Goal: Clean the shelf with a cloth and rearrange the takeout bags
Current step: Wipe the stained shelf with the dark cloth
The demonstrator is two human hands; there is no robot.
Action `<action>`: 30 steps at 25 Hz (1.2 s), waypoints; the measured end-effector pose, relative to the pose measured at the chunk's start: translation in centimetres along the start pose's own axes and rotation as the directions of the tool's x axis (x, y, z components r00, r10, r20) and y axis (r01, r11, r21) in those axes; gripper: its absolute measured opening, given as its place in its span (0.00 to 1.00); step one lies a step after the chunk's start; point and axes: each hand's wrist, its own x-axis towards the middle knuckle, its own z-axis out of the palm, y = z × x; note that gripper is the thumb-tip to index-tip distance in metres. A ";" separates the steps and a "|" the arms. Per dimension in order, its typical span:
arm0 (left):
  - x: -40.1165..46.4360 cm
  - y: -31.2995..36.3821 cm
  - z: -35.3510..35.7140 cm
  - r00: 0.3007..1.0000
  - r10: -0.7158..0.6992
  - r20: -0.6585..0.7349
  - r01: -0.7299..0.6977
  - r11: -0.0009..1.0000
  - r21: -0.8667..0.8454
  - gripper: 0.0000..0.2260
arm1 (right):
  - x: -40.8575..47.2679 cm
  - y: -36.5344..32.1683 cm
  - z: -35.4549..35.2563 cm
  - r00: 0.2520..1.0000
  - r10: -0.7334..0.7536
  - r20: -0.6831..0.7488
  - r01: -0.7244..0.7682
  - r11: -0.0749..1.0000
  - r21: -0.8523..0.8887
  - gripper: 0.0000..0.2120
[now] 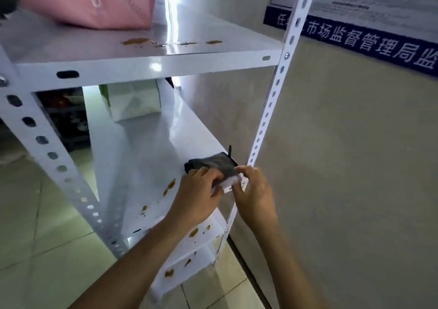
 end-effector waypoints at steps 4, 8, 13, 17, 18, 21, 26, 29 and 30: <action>-1.1 -2.2 -1.2 0.981 -0.187 -0.048 0.190 0.978 0.086 0.12 | 3.4 -0.8 3.3 0.984 -0.077 0.161 0.074 0.997 0.023 0.13; -2.5 -3.8 -4.0 0.951 -0.289 -0.109 0.301 0.947 0.110 0.11 | 6.7 -2.3 6.4 0.984 -0.026 0.176 0.048 0.991 -0.121 0.18; -4.3 -3.1 -7.6 0.952 -0.256 -0.170 0.274 0.957 0.091 0.11 | 7.4 -1.5 9.3 0.926 0.162 0.340 0.041 0.854 -0.518 0.40; -5.1 -1.0 -11.1 0.944 -0.198 -0.263 0.231 0.968 0.100 0.12 | 7.8 -0.3 9.5 0.868 0.163 0.469 0.108 0.860 -0.498 0.40; -5.2 -0.2 -12.2 0.940 -0.169 -0.295 0.211 0.971 0.115 0.12 | 7.7 0.1 9.3 0.859 0.139 0.493 0.135 0.867 -0.479 0.40; -4.9 2.7 -15.3 0.919 -0.060 -0.390 0.149 0.968 0.202 0.13 | 6.9 1.1 9.3 0.895 0.026 0.446 0.211 0.856 -0.472 0.30; -5.4 6.1 -19.5 0.836 0.126 -0.534 0.113 0.913 0.393 0.18 | 5.0 0.7 7.7 0.938 -0.147 0.314 0.275 0.866 -0.417 0.13; -5.8 6.8 -20.8 0.814 0.163 -0.558 0.157 0.862 0.482 0.24 | 4.2 0.1 5.2 0.963 -0.153 0.222 0.202 0.954 -0.219 0.07; -5.8 6.8 -20.9 0.814 0.161 -0.558 0.174 0.849 0.499 0.25 | 3.8 -0.4 4.0 0.965 -0.169 0.202 0.193 0.975 -0.107 0.09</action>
